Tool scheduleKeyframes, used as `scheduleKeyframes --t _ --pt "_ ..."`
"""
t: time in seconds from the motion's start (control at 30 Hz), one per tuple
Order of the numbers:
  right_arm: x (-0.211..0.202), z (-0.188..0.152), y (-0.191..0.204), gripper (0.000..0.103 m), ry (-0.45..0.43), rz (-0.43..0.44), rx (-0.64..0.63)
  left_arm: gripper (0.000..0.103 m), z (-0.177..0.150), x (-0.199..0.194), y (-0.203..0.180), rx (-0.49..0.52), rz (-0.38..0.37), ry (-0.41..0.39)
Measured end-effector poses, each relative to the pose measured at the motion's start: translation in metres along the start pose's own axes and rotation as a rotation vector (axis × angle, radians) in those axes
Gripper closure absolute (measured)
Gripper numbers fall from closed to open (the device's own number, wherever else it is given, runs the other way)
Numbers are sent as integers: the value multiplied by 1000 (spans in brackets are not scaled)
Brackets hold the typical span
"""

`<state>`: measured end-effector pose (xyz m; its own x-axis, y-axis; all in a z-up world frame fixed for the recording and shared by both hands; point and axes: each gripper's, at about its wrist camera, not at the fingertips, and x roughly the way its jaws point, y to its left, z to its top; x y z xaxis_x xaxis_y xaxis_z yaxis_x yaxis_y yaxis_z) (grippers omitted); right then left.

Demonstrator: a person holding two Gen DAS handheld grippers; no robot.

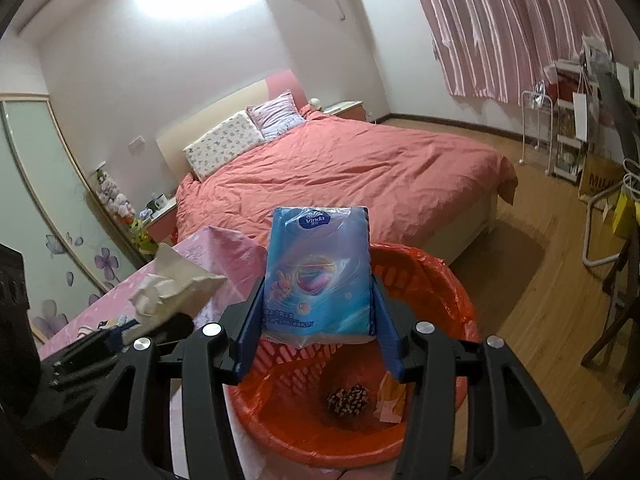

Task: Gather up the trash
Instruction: 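Carry both items to the orange basket and open both tools over it, then grasp the red paper cup with the left tool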

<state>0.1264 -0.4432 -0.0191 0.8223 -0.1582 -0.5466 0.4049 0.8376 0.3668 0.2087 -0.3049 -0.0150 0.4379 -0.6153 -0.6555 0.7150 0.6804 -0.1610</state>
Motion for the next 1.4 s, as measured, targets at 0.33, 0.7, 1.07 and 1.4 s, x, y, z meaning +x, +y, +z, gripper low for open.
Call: scheduleKeyframes --t 0.33,0.7,1.07,1.4 --pt "25 -18 -14 36 68 5 65 26 -19 24 44 -57 78 70" --pt "19 -31 21 34 121 19 -18 18 -47 -43 125 -94 288 23" --pt "26 -64 98 34 198 69 -184 18 -78 -142 297 -343 651 -44" --pt "45 -87 156 34 265 115 -278 18 -91 -146 405 -469 681 39"
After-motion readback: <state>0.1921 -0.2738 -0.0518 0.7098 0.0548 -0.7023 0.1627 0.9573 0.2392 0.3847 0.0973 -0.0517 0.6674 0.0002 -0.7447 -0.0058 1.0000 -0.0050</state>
